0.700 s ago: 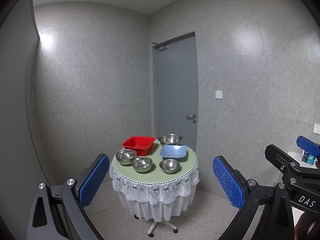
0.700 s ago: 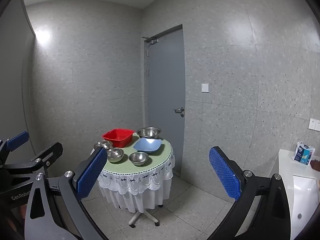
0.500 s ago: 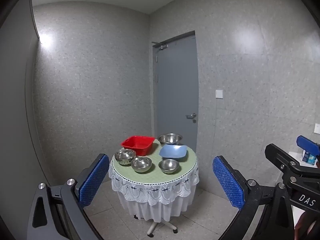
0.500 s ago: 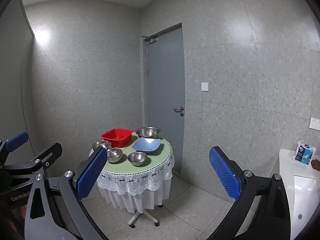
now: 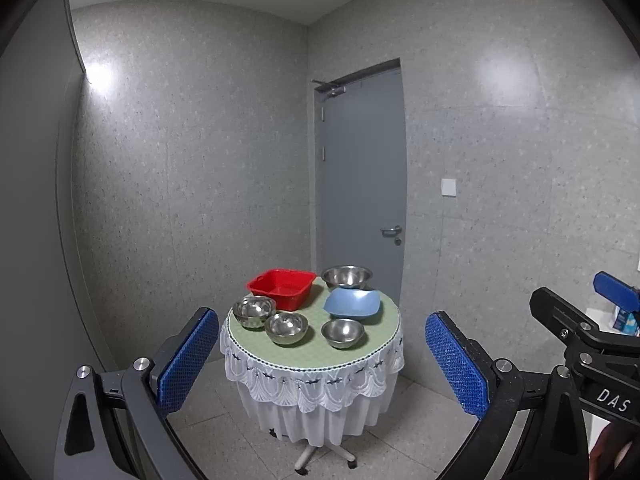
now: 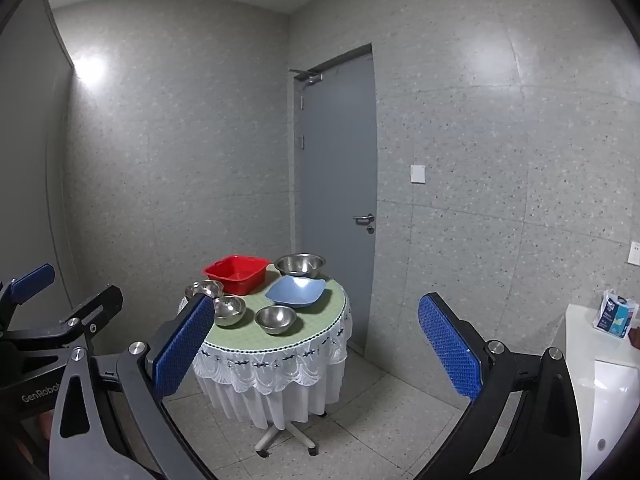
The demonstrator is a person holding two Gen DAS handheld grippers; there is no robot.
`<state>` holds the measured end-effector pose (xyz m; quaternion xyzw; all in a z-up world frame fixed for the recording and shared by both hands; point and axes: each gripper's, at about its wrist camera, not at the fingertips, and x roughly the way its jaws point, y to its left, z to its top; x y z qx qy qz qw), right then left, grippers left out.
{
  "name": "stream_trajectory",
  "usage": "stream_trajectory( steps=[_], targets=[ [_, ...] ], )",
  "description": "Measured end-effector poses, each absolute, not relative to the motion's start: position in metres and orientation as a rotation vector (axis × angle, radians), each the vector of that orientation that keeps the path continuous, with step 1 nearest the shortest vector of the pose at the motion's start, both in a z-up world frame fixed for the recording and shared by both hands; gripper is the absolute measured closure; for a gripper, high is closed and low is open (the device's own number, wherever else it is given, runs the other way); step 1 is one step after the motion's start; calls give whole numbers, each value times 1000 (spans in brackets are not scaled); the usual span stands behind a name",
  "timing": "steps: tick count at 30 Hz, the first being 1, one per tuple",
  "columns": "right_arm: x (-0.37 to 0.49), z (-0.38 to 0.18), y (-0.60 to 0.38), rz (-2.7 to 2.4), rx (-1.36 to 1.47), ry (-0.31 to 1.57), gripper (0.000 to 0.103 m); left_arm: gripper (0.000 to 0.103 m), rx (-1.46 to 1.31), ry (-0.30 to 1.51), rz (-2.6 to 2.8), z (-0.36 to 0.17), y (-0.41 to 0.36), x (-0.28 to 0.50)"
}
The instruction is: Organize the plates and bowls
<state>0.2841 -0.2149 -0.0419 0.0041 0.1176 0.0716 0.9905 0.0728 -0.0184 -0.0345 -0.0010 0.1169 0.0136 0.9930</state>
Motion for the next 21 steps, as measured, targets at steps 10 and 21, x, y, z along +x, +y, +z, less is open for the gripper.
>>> stream_trajectory(
  steps=[10,21],
  targets=[
    [305,-48,-190,111,16,238,0,1,3,230,0,-40,13,107],
    [326,-50,-146,73,30,243,0,1,11,236,-21,-40,73,149]
  ],
)
